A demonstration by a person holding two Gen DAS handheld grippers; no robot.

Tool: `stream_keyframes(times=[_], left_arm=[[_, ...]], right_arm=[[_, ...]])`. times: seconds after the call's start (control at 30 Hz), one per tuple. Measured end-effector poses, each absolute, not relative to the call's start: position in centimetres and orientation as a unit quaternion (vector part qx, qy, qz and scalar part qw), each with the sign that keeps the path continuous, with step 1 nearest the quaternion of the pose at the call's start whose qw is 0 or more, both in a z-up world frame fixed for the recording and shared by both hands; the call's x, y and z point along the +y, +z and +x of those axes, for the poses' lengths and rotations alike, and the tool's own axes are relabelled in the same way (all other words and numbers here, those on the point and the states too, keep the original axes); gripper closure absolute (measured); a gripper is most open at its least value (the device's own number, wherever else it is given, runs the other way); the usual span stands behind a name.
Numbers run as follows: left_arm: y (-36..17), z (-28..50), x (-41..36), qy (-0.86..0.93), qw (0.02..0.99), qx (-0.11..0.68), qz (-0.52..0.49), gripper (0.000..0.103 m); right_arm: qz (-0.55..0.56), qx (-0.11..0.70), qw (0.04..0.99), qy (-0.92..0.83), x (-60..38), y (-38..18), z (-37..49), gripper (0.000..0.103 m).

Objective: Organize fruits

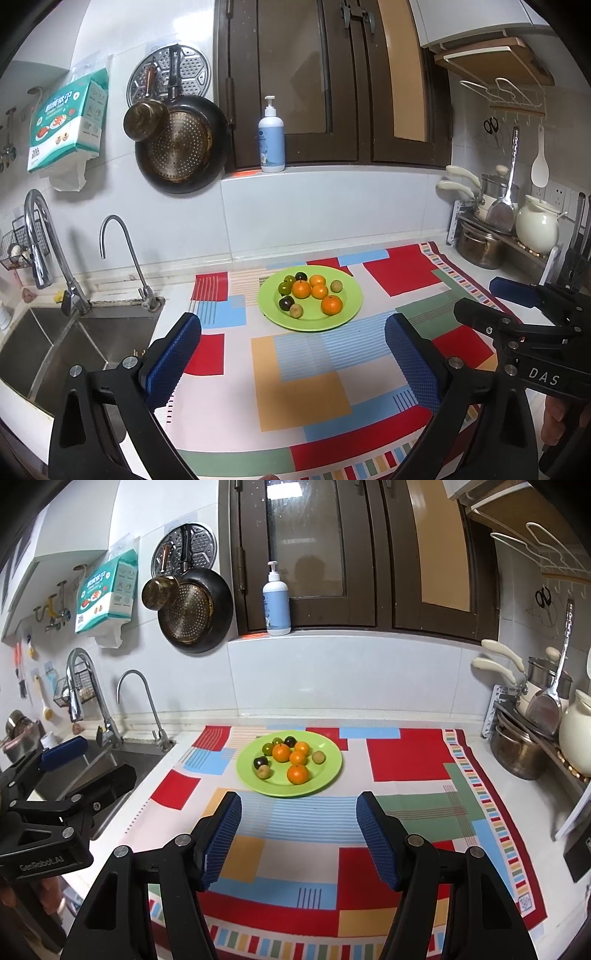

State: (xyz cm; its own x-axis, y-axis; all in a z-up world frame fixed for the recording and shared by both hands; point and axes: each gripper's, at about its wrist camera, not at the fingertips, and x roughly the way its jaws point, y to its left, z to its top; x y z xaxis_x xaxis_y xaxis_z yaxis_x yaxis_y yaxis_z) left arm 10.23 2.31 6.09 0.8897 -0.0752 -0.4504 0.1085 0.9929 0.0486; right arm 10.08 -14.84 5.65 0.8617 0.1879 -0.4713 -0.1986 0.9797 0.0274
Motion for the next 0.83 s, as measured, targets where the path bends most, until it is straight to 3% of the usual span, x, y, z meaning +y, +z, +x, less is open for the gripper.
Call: stream_keyframes(times=[0.83], left_arm=[[5.96,10.57,2.61,-0.051,0.971,0.233,0.031,0.001]], right_arm=[[-0.012,0.246,0.964,0.099,-15.01,5.46,10.19,0.038]])
